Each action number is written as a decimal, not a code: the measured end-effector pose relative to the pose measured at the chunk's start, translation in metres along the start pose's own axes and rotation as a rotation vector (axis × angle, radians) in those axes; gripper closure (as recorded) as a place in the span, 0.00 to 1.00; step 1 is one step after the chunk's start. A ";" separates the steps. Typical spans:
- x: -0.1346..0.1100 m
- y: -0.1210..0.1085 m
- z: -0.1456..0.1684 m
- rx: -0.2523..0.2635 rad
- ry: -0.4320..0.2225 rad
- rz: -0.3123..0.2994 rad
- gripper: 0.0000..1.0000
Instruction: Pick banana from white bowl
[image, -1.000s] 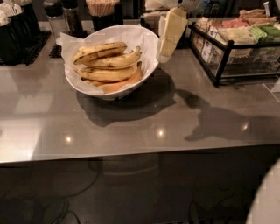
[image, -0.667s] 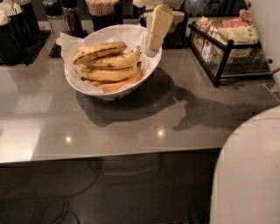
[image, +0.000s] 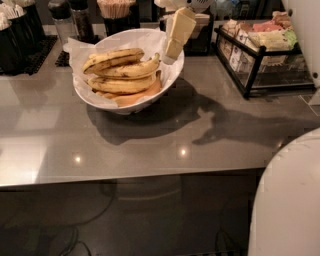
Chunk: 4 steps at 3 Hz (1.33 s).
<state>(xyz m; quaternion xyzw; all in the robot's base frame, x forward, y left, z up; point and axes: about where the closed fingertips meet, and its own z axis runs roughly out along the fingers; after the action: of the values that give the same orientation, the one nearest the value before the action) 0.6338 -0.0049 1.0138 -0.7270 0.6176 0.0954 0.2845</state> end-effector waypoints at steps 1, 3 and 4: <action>-0.008 -0.011 0.024 -0.025 -0.056 0.004 0.00; -0.024 -0.025 0.059 -0.077 -0.112 -0.011 0.00; -0.035 -0.031 0.075 -0.089 -0.173 -0.033 0.00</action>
Offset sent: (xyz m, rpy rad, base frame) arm 0.0411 0.0781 -0.0397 0.0857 0.1687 0.1846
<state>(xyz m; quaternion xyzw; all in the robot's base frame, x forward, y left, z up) 0.6718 0.0668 0.9782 -0.7379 0.5740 0.1806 0.3057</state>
